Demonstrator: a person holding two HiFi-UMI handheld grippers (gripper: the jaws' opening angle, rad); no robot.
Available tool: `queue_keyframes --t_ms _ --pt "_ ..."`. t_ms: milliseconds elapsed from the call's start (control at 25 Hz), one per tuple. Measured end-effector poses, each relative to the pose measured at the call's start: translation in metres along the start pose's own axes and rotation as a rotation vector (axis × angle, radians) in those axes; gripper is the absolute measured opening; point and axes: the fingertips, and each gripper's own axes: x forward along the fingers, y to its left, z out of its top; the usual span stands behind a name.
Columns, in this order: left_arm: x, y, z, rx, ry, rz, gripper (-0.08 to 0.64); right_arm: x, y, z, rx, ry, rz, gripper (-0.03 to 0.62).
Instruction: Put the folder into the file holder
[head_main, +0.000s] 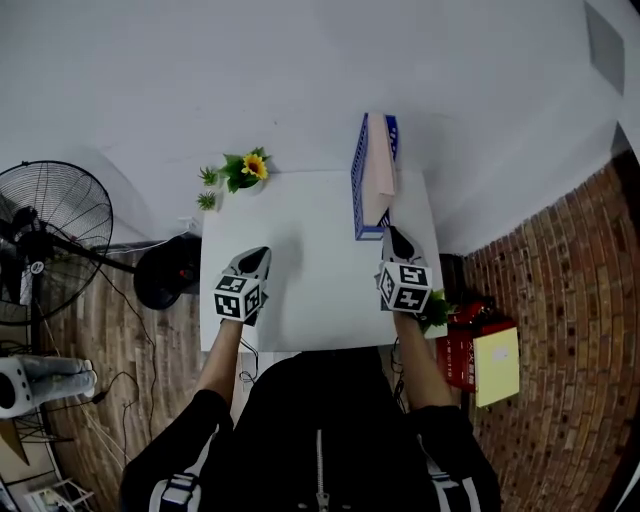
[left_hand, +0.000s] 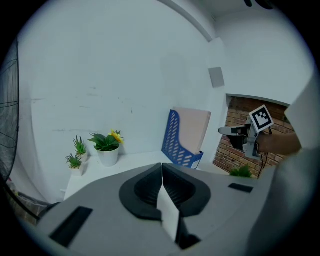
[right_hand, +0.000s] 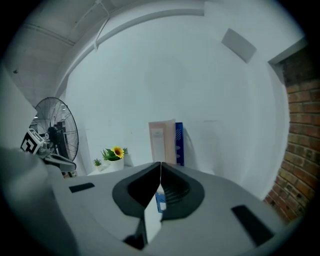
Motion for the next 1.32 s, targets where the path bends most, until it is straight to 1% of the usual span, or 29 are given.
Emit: queue_keyframes --t_ms 40,360,560,1040,1320 --pt "0.001 -0.002 0.003 0.007 -0.005 -0.006 0.025 -0.005 -0.001 0.001 -0.002 -0.010 -0.008 0.010" --pt "0.007 -0.019 0.027 0.053 -0.049 -0.039 0.025 -0.035 0.004 0.018 0.002 -0.084 0.003 0.009" --pt "0.012 -0.026 0.035 0.064 -0.065 -0.056 0.025 -0.046 0.006 0.030 -0.001 -0.122 0.007 0.009" --pt "0.022 -0.024 0.033 0.055 -0.053 -0.073 0.025 -0.043 0.004 0.024 0.003 -0.095 -0.005 0.009" --pt "0.024 -0.023 0.033 0.053 -0.047 -0.079 0.025 -0.039 0.005 0.027 -0.006 -0.093 -0.007 0.009"
